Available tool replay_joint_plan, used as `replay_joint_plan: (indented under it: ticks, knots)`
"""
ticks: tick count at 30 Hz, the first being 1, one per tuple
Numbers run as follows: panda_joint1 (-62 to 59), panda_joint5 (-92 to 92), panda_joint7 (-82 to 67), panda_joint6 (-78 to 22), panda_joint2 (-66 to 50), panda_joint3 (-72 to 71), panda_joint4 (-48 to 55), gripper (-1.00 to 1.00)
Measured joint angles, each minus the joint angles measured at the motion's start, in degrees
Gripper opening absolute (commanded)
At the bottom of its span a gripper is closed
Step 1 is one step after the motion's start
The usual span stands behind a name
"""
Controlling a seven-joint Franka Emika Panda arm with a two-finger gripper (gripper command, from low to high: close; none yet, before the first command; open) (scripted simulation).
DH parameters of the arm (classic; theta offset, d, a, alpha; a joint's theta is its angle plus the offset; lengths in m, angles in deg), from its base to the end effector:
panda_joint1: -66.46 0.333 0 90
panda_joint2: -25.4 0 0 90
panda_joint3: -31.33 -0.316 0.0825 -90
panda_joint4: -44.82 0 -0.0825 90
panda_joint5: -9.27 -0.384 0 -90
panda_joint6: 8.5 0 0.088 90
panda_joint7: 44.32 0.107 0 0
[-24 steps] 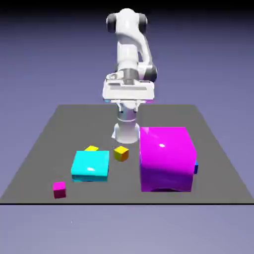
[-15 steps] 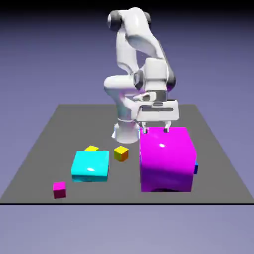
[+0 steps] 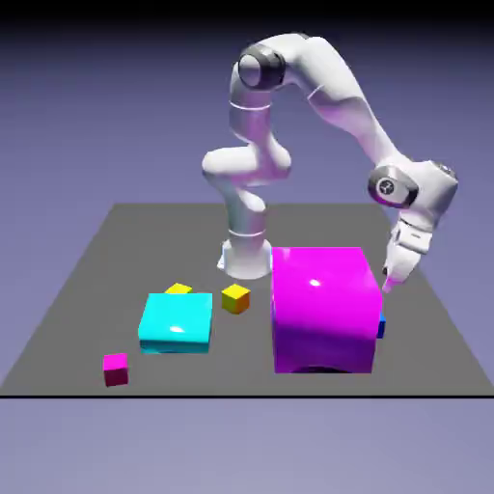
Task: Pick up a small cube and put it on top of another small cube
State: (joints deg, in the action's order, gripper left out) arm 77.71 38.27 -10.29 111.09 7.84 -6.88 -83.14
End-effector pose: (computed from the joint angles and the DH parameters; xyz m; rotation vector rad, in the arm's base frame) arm 0.3408 0.3710 0.2369 2.6280 0.8364 -0.1789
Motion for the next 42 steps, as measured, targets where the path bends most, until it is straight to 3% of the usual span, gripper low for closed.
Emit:
replay_joint_plan:
  ticks: [6, 12, 13, 18, 29, 35, 42]
  knots:
    - [-3.7, 12.9, 1.4, -7.4, -12.5, -7.2, 3.5, 0.0]
    - [-3.1, 22.8, 5.3, -1.5, -19.9, -2.9, 2.2, 0.0]
    - [-3.0, 23.1, 5.5, -1.2, -20.2, -2.6, 2.1, -1.0]
    - [-4.5, 15.6, 1.2, -6.5, -13.9, -8.2, 3.4, -1.0]
    - [2.6, -9.7, 12.5, -1.8, 3.2, 5.2, 10.0, -1.0]
    - [1.1, -23.2, 18.5, 0.6, 14.8, 17.4, 5.4, -1.0]
    - [-5.7, -31.4, 21.5, 1.6, 25.4, 32.0, -8.2, -1.0]
